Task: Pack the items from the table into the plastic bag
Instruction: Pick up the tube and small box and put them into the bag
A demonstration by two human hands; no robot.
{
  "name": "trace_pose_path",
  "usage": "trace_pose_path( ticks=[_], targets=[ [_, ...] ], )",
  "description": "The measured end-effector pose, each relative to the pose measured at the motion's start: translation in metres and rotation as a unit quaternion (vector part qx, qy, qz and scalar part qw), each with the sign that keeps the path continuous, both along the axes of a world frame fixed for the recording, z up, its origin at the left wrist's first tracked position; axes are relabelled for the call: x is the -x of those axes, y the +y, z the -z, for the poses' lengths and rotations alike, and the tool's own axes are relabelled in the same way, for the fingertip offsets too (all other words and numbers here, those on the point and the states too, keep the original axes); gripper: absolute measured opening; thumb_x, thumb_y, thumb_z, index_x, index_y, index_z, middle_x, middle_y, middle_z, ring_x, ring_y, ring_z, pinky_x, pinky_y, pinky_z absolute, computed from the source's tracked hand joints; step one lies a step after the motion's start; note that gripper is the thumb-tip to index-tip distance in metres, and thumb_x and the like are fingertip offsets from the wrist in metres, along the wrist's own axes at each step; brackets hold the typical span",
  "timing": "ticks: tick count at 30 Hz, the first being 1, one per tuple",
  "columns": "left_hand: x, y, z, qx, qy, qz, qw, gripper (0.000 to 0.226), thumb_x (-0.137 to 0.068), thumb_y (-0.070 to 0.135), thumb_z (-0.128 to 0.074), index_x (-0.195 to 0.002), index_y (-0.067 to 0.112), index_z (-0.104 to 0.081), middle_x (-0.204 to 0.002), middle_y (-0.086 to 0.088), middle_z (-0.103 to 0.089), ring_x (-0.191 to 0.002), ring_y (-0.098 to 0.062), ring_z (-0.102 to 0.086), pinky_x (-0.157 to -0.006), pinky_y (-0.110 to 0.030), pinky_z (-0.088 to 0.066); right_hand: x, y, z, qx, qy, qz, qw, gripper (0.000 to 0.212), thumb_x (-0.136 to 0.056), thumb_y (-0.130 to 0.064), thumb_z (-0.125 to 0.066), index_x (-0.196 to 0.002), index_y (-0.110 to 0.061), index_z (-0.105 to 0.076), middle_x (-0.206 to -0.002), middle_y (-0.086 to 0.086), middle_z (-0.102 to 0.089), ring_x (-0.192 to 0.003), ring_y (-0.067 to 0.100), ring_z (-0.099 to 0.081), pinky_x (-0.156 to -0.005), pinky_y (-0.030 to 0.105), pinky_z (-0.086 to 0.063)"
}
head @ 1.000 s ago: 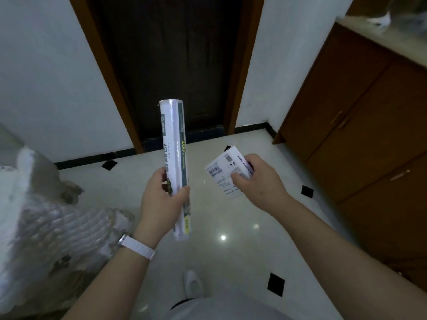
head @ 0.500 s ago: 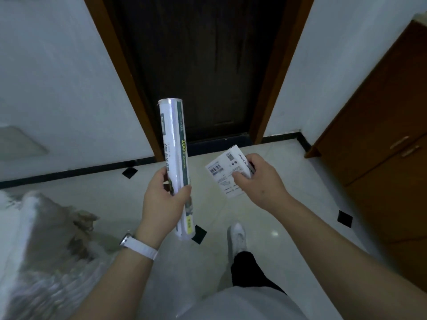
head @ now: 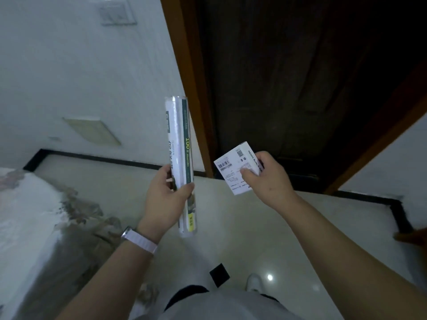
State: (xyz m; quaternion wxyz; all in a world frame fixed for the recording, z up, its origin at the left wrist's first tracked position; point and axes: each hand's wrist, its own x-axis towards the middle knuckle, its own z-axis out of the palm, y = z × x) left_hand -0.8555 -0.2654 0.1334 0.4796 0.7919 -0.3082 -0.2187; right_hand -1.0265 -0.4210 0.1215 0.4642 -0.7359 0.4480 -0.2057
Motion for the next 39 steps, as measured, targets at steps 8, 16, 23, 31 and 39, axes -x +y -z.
trace_pose_path(
  ticks=[8, 16, 23, 31, 39],
  targets=[
    [-0.106, -0.008, 0.028, 0.005, 0.038, -0.149, 0.988, 0.047, -0.079, 0.006, -0.074, -0.119, 0.018, -0.053, -0.102, 0.007, -0.063, -0.073, -0.002, -0.064, -0.065, -0.023, -0.055, -0.144, -0.035, 0.017, -0.016, 0.024, -0.142, 0.989, 0.016, -0.089, -0.028, -0.067, -0.101, -0.025, -0.056, -0.098, -0.014, -0.066, -0.084, 0.004, -0.066, -0.065, 0.027, -0.056],
    [-0.263, -0.029, 0.052, 0.024, 0.107, -0.198, 0.974, 0.052, -0.079, 0.01, -0.072, -0.12, 0.023, -0.043, -0.102, 0.009, -0.061, -0.085, -0.007, -0.064, -0.072, -0.027, -0.055, -0.315, -0.067, 0.02, 0.027, 0.094, -0.201, 0.975, 0.016, -0.088, -0.031, -0.066, -0.1, -0.029, -0.056, -0.1, -0.015, -0.065, -0.086, 0.004, -0.065, -0.071, 0.037, -0.059],
    [-0.407, -0.025, 0.031, 0.05, 0.081, -0.238, 0.967, 0.051, -0.079, 0.014, -0.073, -0.118, 0.024, -0.043, -0.101, 0.014, -0.06, -0.079, -0.001, -0.063, -0.058, -0.009, -0.047, -0.474, -0.074, -0.012, 0.099, 0.098, -0.25, 0.958, 0.018, -0.088, -0.032, -0.066, -0.101, -0.027, -0.054, -0.098, -0.014, -0.064, -0.085, 0.004, -0.061, -0.072, 0.035, -0.056],
    [-0.492, 0.003, 0.04, 0.067, 0.116, -0.323, 0.937, 0.052, -0.082, 0.009, -0.072, -0.124, 0.021, -0.043, -0.107, 0.006, -0.061, -0.088, -0.008, -0.064, -0.059, -0.01, -0.05, -0.613, -0.06, 0.0, 0.077, 0.081, -0.354, 0.929, 0.016, -0.087, -0.035, -0.065, -0.098, -0.032, -0.054, -0.095, -0.015, -0.065, -0.084, 0.007, -0.065, -0.074, 0.042, -0.058],
    [-0.591, 0.018, 0.038, 0.035, 0.07, -0.455, 0.887, 0.05, -0.082, 0.009, -0.073, -0.118, 0.024, -0.043, -0.102, 0.009, -0.061, -0.081, 0.0, -0.063, -0.06, -0.014, -0.052, -0.77, -0.053, 0.019, 0.032, 0.037, -0.471, 0.881, 0.013, -0.086, -0.033, -0.065, -0.091, -0.035, -0.053, -0.091, -0.015, -0.066, -0.082, 0.005, -0.065, -0.07, 0.036, -0.057]
  ],
)
